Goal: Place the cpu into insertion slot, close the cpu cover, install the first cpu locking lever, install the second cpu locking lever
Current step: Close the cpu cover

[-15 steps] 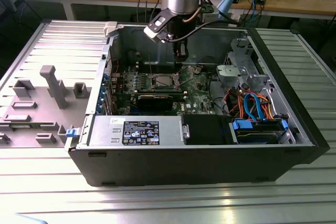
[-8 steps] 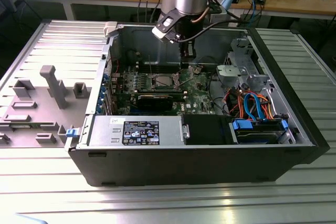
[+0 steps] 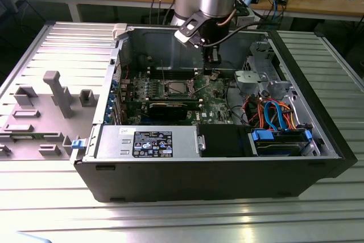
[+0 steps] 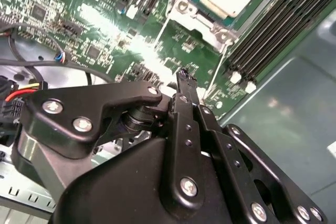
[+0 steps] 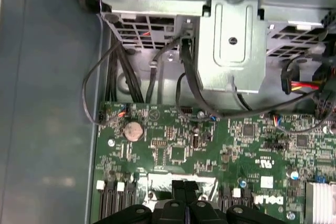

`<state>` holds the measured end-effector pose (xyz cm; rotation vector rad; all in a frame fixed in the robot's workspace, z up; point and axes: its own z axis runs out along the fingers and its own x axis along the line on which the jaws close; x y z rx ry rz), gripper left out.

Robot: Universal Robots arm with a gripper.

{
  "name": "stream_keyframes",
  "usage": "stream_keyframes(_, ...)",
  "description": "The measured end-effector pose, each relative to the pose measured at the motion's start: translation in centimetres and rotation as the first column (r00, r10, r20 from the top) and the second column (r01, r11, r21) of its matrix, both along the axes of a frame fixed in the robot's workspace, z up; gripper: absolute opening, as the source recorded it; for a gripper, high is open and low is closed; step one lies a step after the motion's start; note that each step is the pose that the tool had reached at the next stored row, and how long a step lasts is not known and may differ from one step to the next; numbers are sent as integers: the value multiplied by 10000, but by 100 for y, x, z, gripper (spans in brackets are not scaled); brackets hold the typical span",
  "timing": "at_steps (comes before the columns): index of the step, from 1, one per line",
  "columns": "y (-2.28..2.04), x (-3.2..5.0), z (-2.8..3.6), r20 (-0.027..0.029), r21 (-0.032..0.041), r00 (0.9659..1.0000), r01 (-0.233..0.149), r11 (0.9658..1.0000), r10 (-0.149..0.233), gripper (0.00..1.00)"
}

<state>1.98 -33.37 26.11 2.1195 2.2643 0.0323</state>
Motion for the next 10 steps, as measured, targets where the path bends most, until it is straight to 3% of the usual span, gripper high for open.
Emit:
stream_keyframes(5,0,111,-12,-182,-21,9998,0,10000,0,11)
stream_keyframes(10,0,258,-14,-229,-20,9997,-17,10000,17,11)
